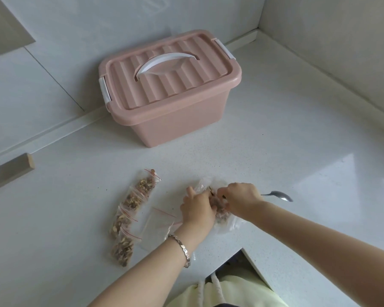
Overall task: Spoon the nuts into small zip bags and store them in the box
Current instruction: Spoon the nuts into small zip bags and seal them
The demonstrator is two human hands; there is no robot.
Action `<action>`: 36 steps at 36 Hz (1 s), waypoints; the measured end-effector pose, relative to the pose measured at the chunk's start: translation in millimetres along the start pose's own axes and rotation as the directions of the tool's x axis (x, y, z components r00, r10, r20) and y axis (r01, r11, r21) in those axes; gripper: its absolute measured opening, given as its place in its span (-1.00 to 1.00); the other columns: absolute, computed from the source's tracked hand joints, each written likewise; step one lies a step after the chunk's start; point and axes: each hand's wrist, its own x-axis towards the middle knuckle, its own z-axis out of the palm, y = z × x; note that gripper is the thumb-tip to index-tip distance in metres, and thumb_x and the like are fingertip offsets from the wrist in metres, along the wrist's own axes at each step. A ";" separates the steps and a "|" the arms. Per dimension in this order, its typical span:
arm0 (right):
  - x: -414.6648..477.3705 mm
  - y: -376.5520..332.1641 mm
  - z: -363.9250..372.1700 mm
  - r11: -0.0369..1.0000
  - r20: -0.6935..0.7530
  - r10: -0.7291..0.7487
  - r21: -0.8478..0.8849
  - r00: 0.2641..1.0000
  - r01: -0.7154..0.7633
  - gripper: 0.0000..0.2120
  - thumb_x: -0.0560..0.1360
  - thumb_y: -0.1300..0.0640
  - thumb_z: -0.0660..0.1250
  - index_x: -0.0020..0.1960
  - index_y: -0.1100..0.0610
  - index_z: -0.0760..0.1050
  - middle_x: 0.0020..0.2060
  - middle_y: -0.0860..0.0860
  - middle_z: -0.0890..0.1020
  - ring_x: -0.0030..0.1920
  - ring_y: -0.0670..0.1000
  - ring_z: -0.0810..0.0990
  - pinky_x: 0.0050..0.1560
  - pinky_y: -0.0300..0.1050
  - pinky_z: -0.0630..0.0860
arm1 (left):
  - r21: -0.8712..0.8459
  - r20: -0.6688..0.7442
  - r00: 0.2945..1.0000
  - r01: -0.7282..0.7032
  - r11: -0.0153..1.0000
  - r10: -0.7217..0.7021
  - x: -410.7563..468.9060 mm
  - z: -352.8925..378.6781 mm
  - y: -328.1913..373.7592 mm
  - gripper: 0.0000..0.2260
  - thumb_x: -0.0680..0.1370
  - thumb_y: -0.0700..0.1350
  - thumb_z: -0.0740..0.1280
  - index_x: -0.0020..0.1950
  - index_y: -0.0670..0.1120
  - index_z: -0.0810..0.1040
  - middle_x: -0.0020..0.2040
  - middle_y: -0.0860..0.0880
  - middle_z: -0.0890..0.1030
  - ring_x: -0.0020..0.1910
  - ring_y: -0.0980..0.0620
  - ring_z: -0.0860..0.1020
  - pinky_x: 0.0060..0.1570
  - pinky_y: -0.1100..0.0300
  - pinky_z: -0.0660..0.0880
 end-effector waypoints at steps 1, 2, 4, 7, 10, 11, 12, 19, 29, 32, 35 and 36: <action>1.2 2.0 0.5 1.000 -0.012 0.013 0.010 1.000 -0.013 -0.80 0.54 0.23 0.15 0.11 0.05 0.45 -0.32 -0.05 0.38 -0.25 0.01 0.43 -0.45 -0.26 0.22 | -0.026 -0.004 1.000 -0.020 0.999 0.020 0.7 -0.8 -0.9 -0.83 0.53 -0.13 0.29 0.12 -0.02 0.52 0.13 -0.09 0.37 0.00 -0.12 0.50 0.07 0.07 0.49; 2.2 5.4 1.0 0.999 -0.032 0.031 0.036 0.999 -0.030 -0.80 0.54 0.24 0.14 0.09 0.06 0.46 -0.28 -0.04 0.39 -0.24 0.01 0.44 -0.44 -0.26 0.23 | -0.048 0.004 0.999 -0.042 0.998 0.042 1.7 -1.9 -2.5 -0.85 0.53 -0.19 0.26 0.07 -0.06 0.53 0.09 -0.09 0.41 -0.06 -0.11 0.52 0.01 0.11 0.51; 3.1 16.2 1.0 0.989 -0.073 0.083 0.126 0.994 -0.074 -0.78 0.54 0.25 0.13 0.06 0.06 0.49 -0.19 -0.03 0.43 -0.21 0.01 0.48 -0.38 -0.24 0.33 | -0.052 0.034 0.996 -0.081 0.995 0.083 3.9 -4.3 -7.4 -0.84 0.52 -0.29 0.20 -0.02 -0.11 0.55 0.06 -0.10 0.47 -0.08 -0.08 0.52 -0.09 0.18 0.48; -1.8 35.8 -1.1 0.967 -0.099 0.145 0.225 0.985 -0.119 -0.73 0.54 0.27 0.12 0.08 0.01 0.50 -0.13 -0.05 0.44 -0.15 -0.01 0.51 -0.38 -0.30 0.35 | 0.004 0.048 0.990 -0.135 0.991 0.135 6.1 -11.4 -14.6 -0.78 0.53 -0.32 0.18 0.00 -0.12 0.58 0.07 -0.10 0.51 -0.06 -0.04 0.50 -0.14 0.26 0.38; -11.5 48.6 -4.8 0.955 -0.056 0.148 0.268 0.987 -0.128 -0.64 0.50 0.30 0.12 0.11 -0.07 0.51 -0.12 -0.10 0.42 -0.13 -0.05 0.49 -0.38 -0.33 0.30 | 0.105 0.025 0.982 -0.189 0.976 0.187 8.5 -21.7 -20.0 -0.76 0.55 -0.26 0.18 0.07 -0.06 0.59 0.07 -0.05 0.50 0.02 -0.03 0.50 -0.10 0.24 0.36; -15.2 50.1 -6.2 0.945 -0.026 0.146 0.300 0.989 -0.131 -0.60 0.48 0.32 0.13 0.12 -0.09 0.50 -0.11 -0.10 0.42 -0.12 -0.06 0.48 -0.35 -0.32 0.34 | 0.138 0.013 0.980 -0.201 0.970 0.201 9.0 -25.0 -21.3 -0.75 0.56 -0.24 0.19 0.10 -0.03 0.59 0.07 -0.04 0.49 0.04 -0.03 0.49 -0.07 0.22 0.36; -18.9 50.5 -7.2 0.931 0.011 0.140 0.339 0.990 -0.136 -0.56 0.46 0.34 0.14 0.15 -0.11 0.49 -0.10 -0.10 0.41 -0.13 -0.07 0.48 -0.31 -0.29 0.39 | 0.164 -0.002 0.977 -0.211 0.964 0.214 9.7 -27.4 -21.9 -0.74 0.56 -0.24 0.19 0.14 0.00 0.57 0.08 -0.03 0.47 0.08 -0.03 0.46 -0.04 0.20 0.35; -33.7 30.1 -5.4 0.920 0.235 -0.029 0.386 0.972 -0.065 -0.27 0.41 0.40 0.21 0.46 -0.07 0.13 0.17 -0.02 0.51 -0.34 -0.20 0.41 -0.49 -0.34 0.34 | 0.000 -0.015 0.999 0.033 0.999 -0.033 7.7 -27.3 -10.4 -0.68 0.56 -0.04 0.16 0.29 -0.06 0.45 0.21 -0.07 0.42 0.15 -0.07 0.44 0.06 0.09 0.46; -10.5 27.8 21.0 0.936 0.246 0.115 0.298 0.962 -0.188 0.00 0.36 -0.06 0.45 0.49 0.16 -0.17 0.21 0.00 0.53 0.13 0.02 0.54 -0.09 -0.20 0.50 | 0.115 0.200 0.979 0.002 0.993 -0.025 6.4 -0.2 -19.9 -0.36 0.41 -0.06 0.43 0.38 0.12 0.16 0.32 -0.06 0.14 0.27 -0.11 0.24 0.13 0.10 0.39; -5.2 29.9 28.4 0.928 0.266 0.192 0.265 0.945 -0.263 0.05 0.32 -0.17 0.45 0.49 0.16 -0.15 0.23 -0.04 0.52 0.15 0.02 0.52 -0.10 -0.21 0.46 | 0.150 0.218 0.976 -0.044 0.988 0.011 7.9 -0.8 -27.4 -0.32 0.42 -0.12 0.38 0.43 0.17 0.12 0.36 -0.06 0.11 0.29 -0.11 0.21 0.18 0.08 0.38; -4.5 33.0 32.7 0.921 0.252 0.227 0.258 0.941 -0.292 0.05 0.28 -0.20 0.46 0.50 0.05 -0.13 0.21 0.01 0.48 0.14 0.04 0.52 -0.04 -0.17 0.47 | 0.178 0.130 0.988 -0.100 0.979 0.077 12.5 -2.4 -36.8 -0.34 0.40 -0.17 0.38 0.42 0.14 0.19 0.40 -0.07 0.11 0.35 -0.13 0.18 0.24 0.06 0.30; -6.4 34.3 31.6 0.919 0.244 0.230 0.265 0.942 -0.293 0.05 0.26 -0.22 0.47 0.50 0.01 -0.10 0.22 0.03 0.45 0.15 0.04 0.51 0.01 -0.14 0.49 | 0.153 0.127 0.987 -0.115 0.982 0.095 13.7 -2.7 -40.2 -0.34 0.40 -0.16 0.40 0.42 0.14 0.21 0.42 -0.07 0.10 0.37 -0.14 0.17 0.27 0.06 0.26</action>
